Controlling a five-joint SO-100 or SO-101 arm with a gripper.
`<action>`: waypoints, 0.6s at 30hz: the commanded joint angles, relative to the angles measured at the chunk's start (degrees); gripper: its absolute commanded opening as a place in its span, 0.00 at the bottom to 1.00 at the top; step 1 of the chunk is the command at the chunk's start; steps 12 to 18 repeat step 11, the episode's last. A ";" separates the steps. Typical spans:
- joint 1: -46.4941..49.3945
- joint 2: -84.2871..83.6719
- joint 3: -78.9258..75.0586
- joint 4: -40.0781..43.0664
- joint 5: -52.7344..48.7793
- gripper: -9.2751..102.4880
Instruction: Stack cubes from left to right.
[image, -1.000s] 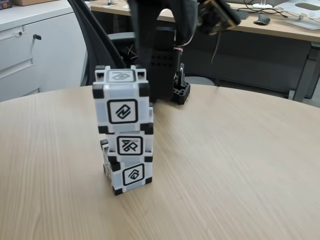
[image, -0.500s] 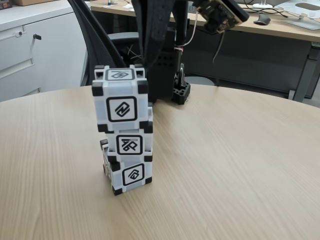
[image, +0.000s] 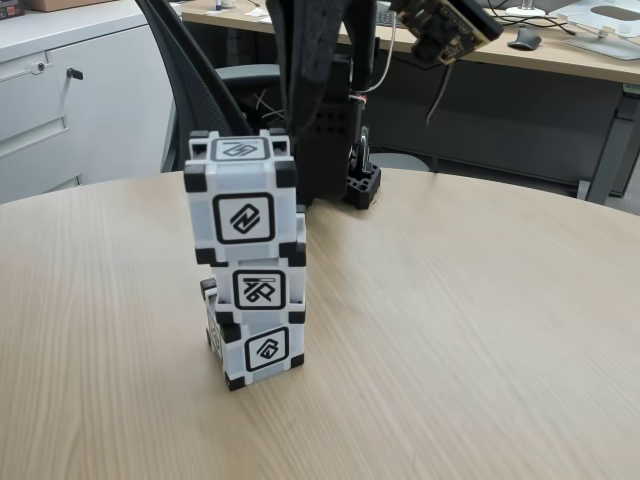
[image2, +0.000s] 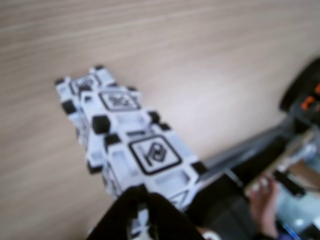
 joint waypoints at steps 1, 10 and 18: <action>0.09 0.70 -0.26 -0.18 0.53 0.08; 0.18 0.70 -0.26 -0.44 -0.09 0.08; 0.18 0.70 -0.26 -0.44 -0.26 0.08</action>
